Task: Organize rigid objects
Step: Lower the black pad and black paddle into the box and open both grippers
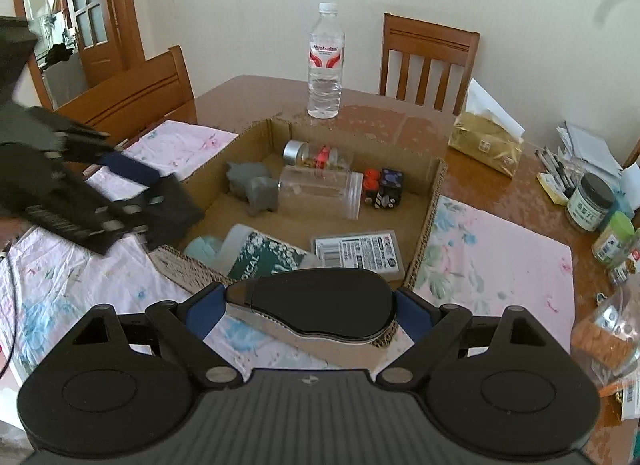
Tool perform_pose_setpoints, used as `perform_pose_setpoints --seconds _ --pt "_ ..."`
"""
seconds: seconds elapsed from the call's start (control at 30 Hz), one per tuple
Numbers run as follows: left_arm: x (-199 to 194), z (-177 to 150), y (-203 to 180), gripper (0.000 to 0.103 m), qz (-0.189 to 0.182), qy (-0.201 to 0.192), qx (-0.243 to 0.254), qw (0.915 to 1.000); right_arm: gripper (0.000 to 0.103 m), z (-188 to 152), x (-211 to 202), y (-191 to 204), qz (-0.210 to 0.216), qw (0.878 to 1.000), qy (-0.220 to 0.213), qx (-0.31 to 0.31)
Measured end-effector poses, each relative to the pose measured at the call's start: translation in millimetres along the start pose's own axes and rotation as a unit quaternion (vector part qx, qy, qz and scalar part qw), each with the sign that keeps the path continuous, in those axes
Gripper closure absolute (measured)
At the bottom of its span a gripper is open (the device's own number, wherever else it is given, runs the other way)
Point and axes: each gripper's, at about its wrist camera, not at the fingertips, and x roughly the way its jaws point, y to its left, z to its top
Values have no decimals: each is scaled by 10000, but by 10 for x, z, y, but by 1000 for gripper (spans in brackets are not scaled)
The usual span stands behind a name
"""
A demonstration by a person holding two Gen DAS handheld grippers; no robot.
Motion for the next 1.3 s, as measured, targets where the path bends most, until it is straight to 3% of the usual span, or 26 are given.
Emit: perform_pose_setpoints --seconds 0.17,0.37,0.4,0.53,0.6,0.9,1.1,1.3 --pt "401 71 197 34 85 238 -335 9991 10 21 21 25 17 10000 7 -13" --pt "584 65 279 33 176 241 -482 9984 10 24 13 20 1 10000 17 12" --pt "581 67 286 26 237 204 -518 9982 10 29 18 16 -10 10000 21 3" --pt "460 72 312 8 208 -90 -663 9975 10 57 35 6 -44 10000 32 -15" --pt "369 68 298 4 319 -231 -714 9967 10 83 55 -7 -37 10000 51 -3" --pt "-140 -130 139 1 892 -884 -501 9908 10 279 261 -6 -141 9997 203 -12" --pt "-376 -363 21 1 1552 -1096 -477 9806 10 490 537 19 -131 9989 450 64" --pt "-502 -561 34 1 1522 -1069 -828 9790 10 681 892 157 -62 9965 829 37"
